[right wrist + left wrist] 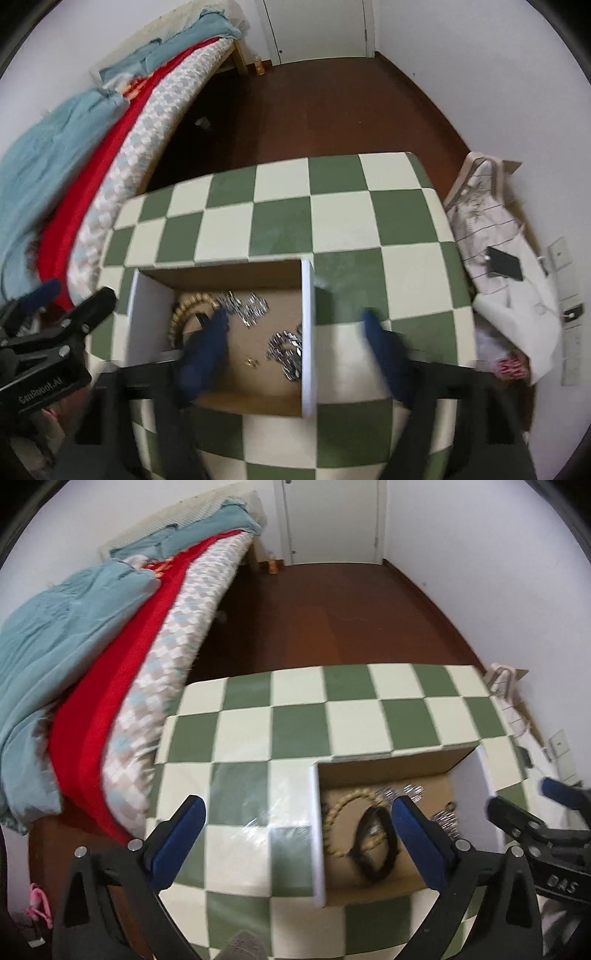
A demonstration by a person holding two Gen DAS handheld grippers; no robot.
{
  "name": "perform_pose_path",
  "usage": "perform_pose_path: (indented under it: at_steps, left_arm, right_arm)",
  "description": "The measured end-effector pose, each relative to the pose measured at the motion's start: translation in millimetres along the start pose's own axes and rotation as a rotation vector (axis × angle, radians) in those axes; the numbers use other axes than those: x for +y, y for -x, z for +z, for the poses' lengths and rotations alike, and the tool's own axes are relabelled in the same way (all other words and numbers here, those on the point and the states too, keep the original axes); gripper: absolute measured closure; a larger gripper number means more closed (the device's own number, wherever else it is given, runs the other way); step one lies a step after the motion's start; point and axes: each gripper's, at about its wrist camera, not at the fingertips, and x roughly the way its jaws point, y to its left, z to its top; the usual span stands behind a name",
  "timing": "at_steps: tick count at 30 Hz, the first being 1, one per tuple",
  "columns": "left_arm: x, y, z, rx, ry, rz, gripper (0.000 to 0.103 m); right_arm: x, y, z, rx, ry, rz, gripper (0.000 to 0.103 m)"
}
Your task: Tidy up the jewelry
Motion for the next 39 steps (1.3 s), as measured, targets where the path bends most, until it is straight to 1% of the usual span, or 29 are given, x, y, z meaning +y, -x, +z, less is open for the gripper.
perform_pose_path:
  at_steps: [2,3,4,9,13,17,21,25,32,39]
  left_arm:
    - [5.0,1.8,-10.9,-0.007,0.011,0.016,0.0]
    - [7.1,2.5,-15.1,-0.008,0.018,0.022,0.0]
    - [8.5,3.4,-19.0,-0.006,0.024,0.027,0.0]
    - [14.4,13.5,-38.6,0.004,0.05,0.021,0.0]
    - [14.2,32.8,-51.9,-0.006,0.048,0.024,0.0]
    - [17.4,57.1,-62.5,-0.028,0.071,0.028,0.0]
    - [19.5,93.2,-70.5,-0.083,0.077,0.031,0.0]
    - [23.7,133.6,-78.2,-0.129,0.091,0.012,0.0]
    - [21.0,202.0,-92.6,-0.216,0.062,-0.016,0.0]
    - [20.1,254.3,-107.8,-0.277,0.061,-0.043,0.0]
  right_arm:
    - [2.6,0.3,-10.7,0.005,0.021,-0.043,0.004]
    - [4.7,-0.4,-17.7,0.012,0.031,-0.068,0.001]
    - [5.2,-0.9,-22.8,0.017,0.035,-0.078,0.0]
    - [9.3,3.5,-45.6,0.027,0.044,-0.098,0.0]
    - [13.0,21.6,-56.7,-0.002,0.042,-0.108,0.0]
    - [13.8,52.3,-70.2,-0.047,0.035,-0.118,0.0]
    - [16.0,88.1,-82.0,-0.102,0.041,-0.138,0.0]
    - [20.2,130.1,-94.3,-0.155,0.048,-0.143,0.0]
    - [28.0,204.2,-119.0,-0.251,0.062,-0.144,0.0]
    - [29.5,273.3,-140.9,-0.341,0.061,-0.154,0.0]
